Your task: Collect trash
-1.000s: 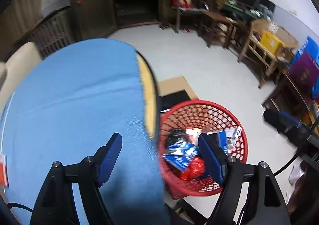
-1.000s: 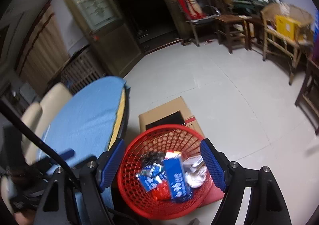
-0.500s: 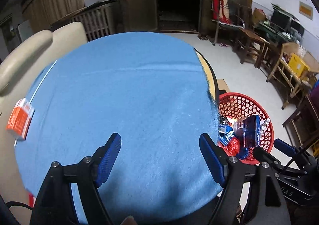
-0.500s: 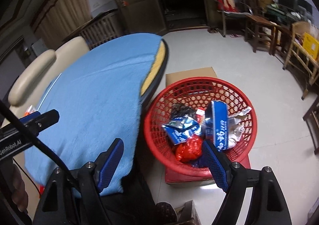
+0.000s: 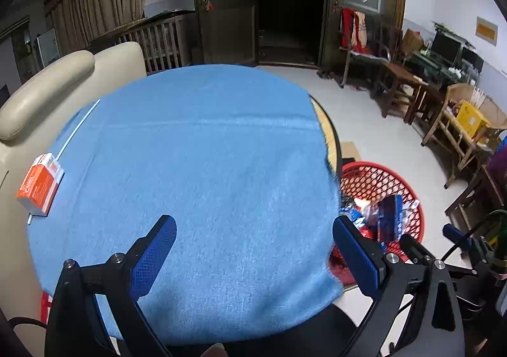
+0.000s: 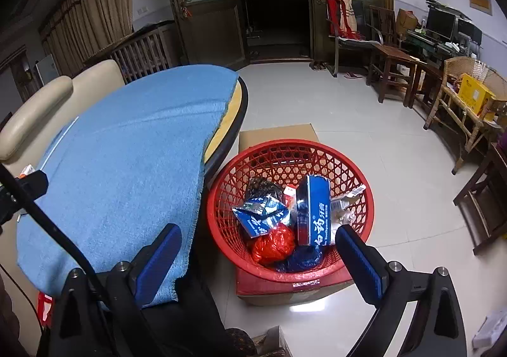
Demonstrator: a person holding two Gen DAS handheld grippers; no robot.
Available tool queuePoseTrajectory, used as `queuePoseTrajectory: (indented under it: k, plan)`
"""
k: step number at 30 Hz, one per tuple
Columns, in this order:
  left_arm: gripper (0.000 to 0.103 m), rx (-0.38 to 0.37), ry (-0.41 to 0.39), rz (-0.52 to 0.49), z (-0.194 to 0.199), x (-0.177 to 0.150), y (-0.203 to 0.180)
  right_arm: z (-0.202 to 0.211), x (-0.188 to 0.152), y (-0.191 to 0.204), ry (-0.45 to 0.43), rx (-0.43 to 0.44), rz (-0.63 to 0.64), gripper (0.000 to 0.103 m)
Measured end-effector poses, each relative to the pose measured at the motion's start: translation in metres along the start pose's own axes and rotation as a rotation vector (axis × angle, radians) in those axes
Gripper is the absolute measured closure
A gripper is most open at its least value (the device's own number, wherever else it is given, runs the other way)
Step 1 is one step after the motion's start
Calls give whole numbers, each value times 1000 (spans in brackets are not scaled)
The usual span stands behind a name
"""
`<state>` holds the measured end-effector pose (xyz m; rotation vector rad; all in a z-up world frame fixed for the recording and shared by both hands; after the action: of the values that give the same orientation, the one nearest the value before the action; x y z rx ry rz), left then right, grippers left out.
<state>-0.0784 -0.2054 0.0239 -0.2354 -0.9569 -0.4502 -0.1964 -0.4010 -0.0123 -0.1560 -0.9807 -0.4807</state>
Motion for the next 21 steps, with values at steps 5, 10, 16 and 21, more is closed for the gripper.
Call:
queuePoseTrajectory:
  k: [5,10,16,21]
  plan:
    - [4,-20,20,16,-3,-7,0,-1,-5,2,2,-8,12,4]
    - [4,-6,10,3,1,-9,-3,-2,-8,-2,14,-20,-1,0]
    - [4,-25,26,3,-1,-13,-4,-1,-8,-2,15,-19,-3,0]
    - [4,-25,18,-8,2,-14,-5,-1,-8,-1,13,-18,-3,0]
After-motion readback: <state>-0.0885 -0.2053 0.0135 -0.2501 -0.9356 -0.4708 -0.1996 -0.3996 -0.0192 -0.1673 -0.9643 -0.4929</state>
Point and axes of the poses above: each gripper's, at about its wrist camera, not at the fingertips, and z roughly against the way its jaws point, y to its left, x to its top, the point moved 3 cm from there along -z, roughly the way its jaws point, and after that the axes turned 13 degrees about -y, right-handed, at the moved point
